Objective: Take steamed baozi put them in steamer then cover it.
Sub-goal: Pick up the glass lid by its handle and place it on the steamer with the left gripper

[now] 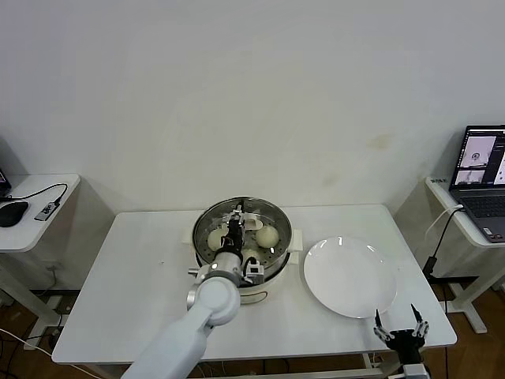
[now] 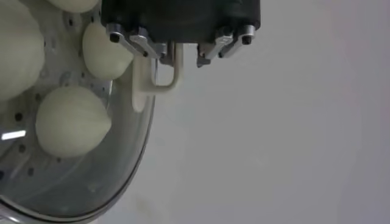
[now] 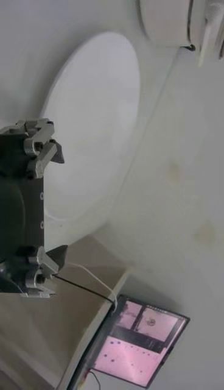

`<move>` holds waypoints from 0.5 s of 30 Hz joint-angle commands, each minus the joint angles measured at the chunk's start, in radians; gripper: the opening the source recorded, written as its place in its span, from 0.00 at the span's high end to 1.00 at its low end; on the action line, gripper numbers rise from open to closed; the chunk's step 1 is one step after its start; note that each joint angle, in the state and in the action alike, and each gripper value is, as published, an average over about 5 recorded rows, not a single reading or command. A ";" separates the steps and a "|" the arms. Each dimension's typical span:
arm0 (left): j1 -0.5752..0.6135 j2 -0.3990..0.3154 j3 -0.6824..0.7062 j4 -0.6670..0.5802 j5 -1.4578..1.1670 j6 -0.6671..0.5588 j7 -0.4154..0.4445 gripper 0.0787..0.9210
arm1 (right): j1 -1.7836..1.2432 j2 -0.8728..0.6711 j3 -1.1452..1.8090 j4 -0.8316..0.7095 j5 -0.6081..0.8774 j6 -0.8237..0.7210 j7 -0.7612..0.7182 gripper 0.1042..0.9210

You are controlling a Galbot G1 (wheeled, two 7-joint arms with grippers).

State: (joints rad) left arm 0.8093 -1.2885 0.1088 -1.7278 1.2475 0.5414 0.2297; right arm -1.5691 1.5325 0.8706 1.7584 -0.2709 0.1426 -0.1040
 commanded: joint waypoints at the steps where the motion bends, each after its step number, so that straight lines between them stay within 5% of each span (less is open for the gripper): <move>1: 0.100 0.062 -0.034 -0.159 -0.012 -0.002 -0.001 0.50 | -0.003 0.002 -0.004 0.005 -0.004 0.001 0.000 0.12; 11: 0.355 0.189 -0.139 -0.442 -0.112 -0.040 -0.071 0.17 | -0.012 0.011 -0.021 0.016 -0.022 0.001 -0.001 0.12; 15: 0.518 0.226 -0.261 -0.584 -0.373 -0.062 -0.176 0.12 | -0.020 0.013 -0.030 0.027 -0.022 0.002 0.000 0.12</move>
State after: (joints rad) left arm 1.0142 -1.1681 0.0222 -1.9839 1.1818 0.5131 0.1858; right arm -1.5839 1.5438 0.8498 1.7746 -0.2894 0.1430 -0.1046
